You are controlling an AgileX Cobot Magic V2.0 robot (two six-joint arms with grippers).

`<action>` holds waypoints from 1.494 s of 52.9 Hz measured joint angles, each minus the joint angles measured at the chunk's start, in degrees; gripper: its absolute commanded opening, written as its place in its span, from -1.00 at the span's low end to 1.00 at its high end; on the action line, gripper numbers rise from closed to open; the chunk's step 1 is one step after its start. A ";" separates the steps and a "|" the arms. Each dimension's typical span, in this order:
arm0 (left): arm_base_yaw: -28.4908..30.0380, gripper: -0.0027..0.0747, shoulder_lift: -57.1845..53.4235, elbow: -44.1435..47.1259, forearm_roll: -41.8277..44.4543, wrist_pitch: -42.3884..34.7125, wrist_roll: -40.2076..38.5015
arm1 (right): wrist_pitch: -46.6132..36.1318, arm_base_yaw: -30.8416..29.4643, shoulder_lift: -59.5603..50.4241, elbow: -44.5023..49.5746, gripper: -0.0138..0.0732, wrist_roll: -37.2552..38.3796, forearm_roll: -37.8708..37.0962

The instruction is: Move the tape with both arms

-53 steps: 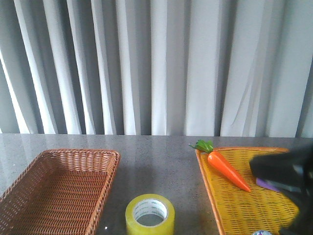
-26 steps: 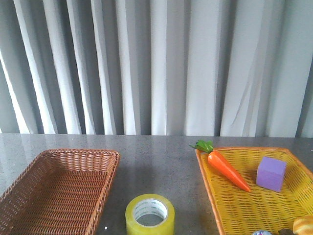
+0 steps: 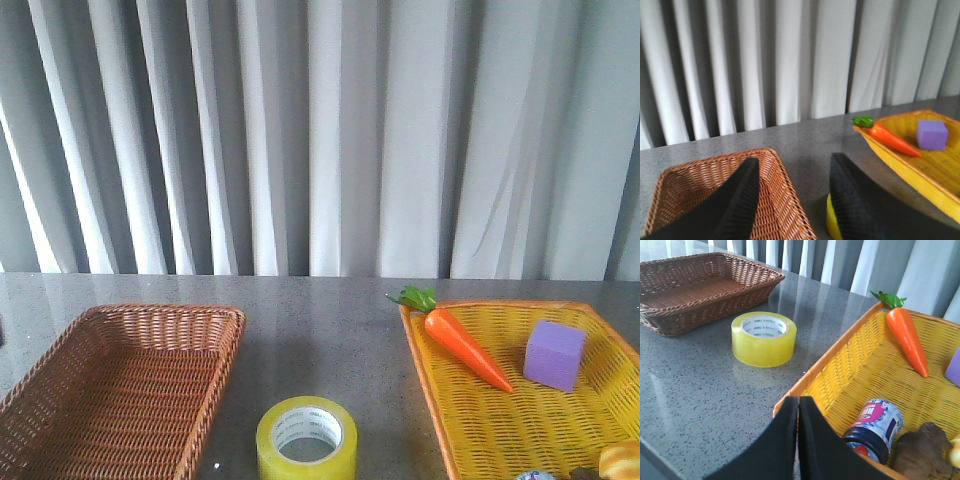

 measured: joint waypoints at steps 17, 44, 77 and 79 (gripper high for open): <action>-4.26 0.07 29.97 -20.90 -9.22 12.21 19.15 | 1.37 0.00 0.00 0.00 -0.70 0.00 0.00; -4.26 0.07 62.97 -45.55 -12.44 29.02 29.77 | 3.03 0.00 0.00 0.00 -0.70 0.00 0.18; -4.26 0.07 73.84 -47.18 -14.72 27.48 33.52 | 3.79 0.00 0.00 0.00 -0.70 0.00 0.18; -4.26 0.07 74.32 -47.18 -14.72 27.07 33.52 | 3.79 0.00 0.00 0.00 -0.70 0.00 0.18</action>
